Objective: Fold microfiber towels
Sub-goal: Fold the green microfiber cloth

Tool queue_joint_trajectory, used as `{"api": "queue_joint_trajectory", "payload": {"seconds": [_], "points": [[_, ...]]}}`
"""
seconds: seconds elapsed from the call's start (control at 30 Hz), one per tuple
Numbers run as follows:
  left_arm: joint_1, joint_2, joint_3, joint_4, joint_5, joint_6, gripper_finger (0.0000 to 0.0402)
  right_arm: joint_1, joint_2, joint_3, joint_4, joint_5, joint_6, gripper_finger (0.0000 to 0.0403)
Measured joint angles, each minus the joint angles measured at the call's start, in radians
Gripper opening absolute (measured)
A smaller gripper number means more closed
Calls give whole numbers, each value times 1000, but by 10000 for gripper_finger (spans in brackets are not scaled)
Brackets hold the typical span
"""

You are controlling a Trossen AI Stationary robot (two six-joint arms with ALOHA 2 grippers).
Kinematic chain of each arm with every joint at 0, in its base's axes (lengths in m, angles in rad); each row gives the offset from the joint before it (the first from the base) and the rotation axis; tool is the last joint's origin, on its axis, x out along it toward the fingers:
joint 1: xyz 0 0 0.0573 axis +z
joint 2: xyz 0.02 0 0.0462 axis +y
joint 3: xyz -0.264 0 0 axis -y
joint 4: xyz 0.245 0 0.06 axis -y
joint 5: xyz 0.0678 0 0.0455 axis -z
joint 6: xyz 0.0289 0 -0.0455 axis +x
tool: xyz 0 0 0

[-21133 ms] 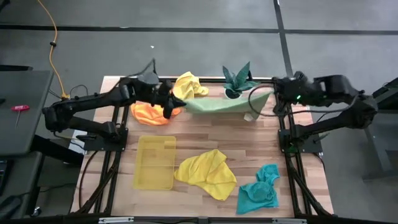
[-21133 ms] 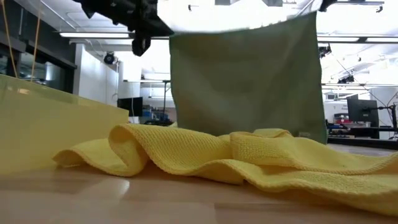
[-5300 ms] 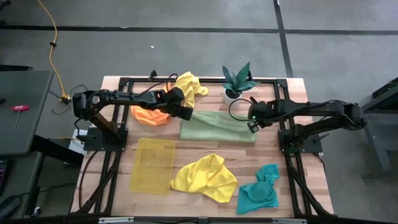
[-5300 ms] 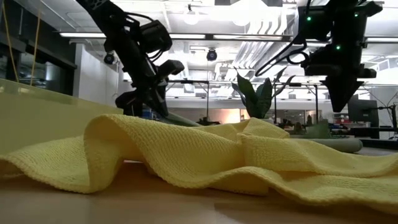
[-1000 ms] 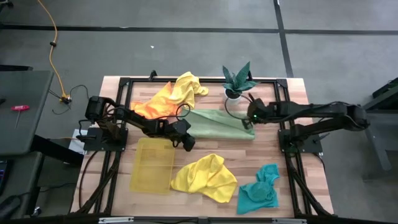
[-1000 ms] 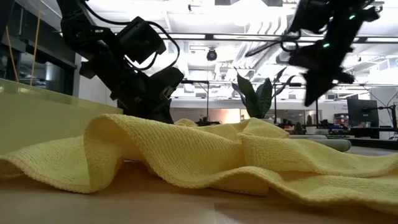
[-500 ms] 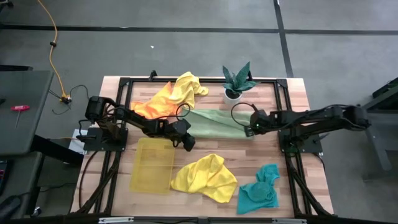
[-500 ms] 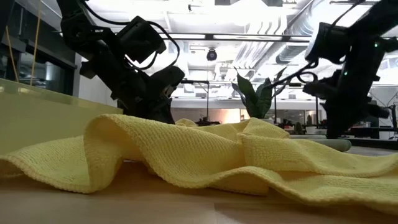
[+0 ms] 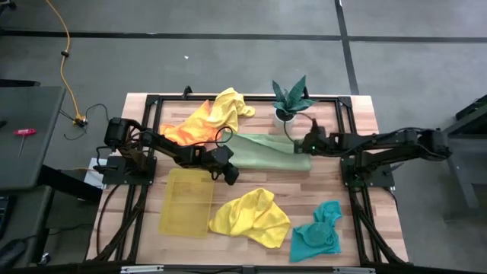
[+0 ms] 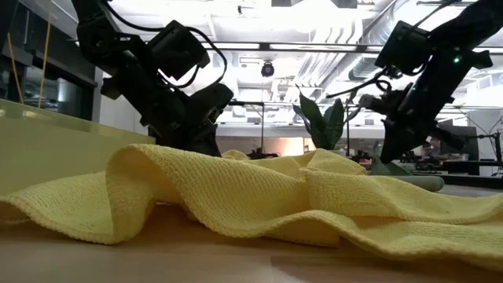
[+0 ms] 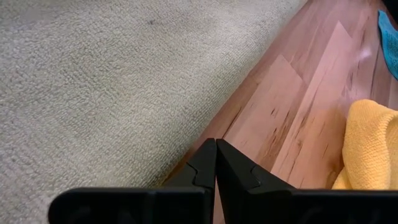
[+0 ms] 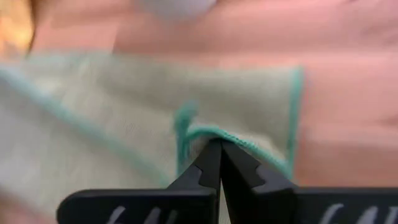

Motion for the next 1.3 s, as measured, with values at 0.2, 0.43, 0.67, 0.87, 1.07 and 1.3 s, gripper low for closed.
{"api": "queue_joint_trajectory", "payload": {"seconds": [0.2, 0.43, 0.67, 0.87, 1.07, 1.3], "points": [[0, 0, 0, -1, 7, -22, 0, -51, -7, 0, -4, 120, 92, 0], [0, 0, 0, -2, 22, -23, 0, -66, -63, 0, -30, 230, 154, 0], [8, -22, 0, -3, 60, 16, 0, -66, -218, 1, -218, 148, 44, 0], [36, -121, 0, -11, 115, 95, 0, -38, -319, 1, -221, 0, -121, 0], [67, -274, 0, -81, 118, 193, 0, 9, -387, 1, -82, -26, -226, 0], [80, -350, 0, -198, 115, 298, 13, 22, -391, 1, -37, -132, -276, 0]]}}
